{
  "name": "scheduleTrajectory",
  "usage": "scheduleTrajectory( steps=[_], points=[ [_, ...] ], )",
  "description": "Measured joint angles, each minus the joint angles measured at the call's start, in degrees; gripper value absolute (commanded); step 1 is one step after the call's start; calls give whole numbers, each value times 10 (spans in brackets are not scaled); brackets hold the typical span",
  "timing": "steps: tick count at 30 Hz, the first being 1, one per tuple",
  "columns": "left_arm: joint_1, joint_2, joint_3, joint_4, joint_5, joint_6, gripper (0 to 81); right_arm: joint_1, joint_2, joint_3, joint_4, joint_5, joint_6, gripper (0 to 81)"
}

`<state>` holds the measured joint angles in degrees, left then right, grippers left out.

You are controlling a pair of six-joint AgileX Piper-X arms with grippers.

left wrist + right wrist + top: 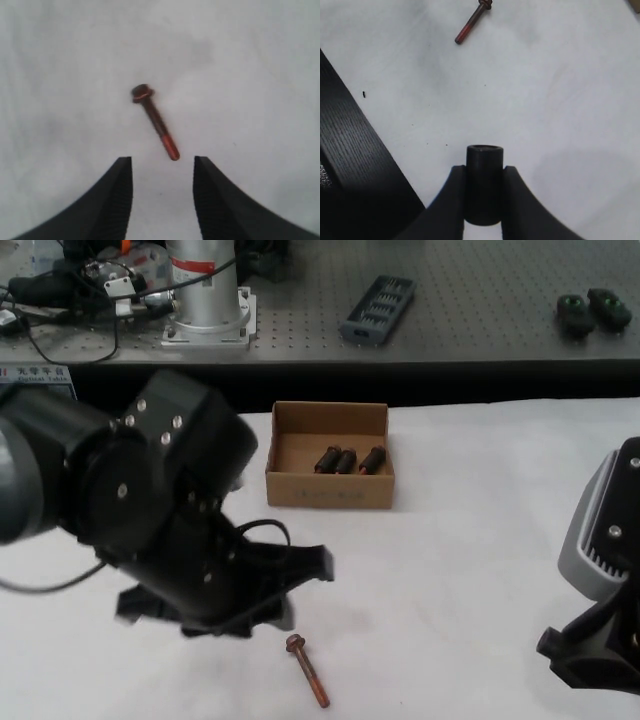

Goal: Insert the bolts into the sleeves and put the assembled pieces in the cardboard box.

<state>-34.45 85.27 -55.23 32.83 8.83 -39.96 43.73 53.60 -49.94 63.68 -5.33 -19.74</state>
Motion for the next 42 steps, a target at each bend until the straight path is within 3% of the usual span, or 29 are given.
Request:
scheduleTrajectory(
  steps=[2, 9, 13, 23, 42],
  points=[
    [0, 0, 11, -3, -24, -82, 295, 0, 0, 0, 0, 0, 0, 20],
    [0, 5, 31, -64, -65, -221, 297, 0, 0, 0, 0, 0, 0, 20],
    [-12, 29, 30, -137, -74, -236, 297, 0, 0, 0, 0, 0, 0, 20],
    [-62, 82, 30, -149, -78, -271, 297, 0, 0, 0, 0, 0, -4, 20],
    [-61, 140, 30, -182, -78, -306, 297, 0, 0, 0, 2, 0, -4, 20]
  ],
)
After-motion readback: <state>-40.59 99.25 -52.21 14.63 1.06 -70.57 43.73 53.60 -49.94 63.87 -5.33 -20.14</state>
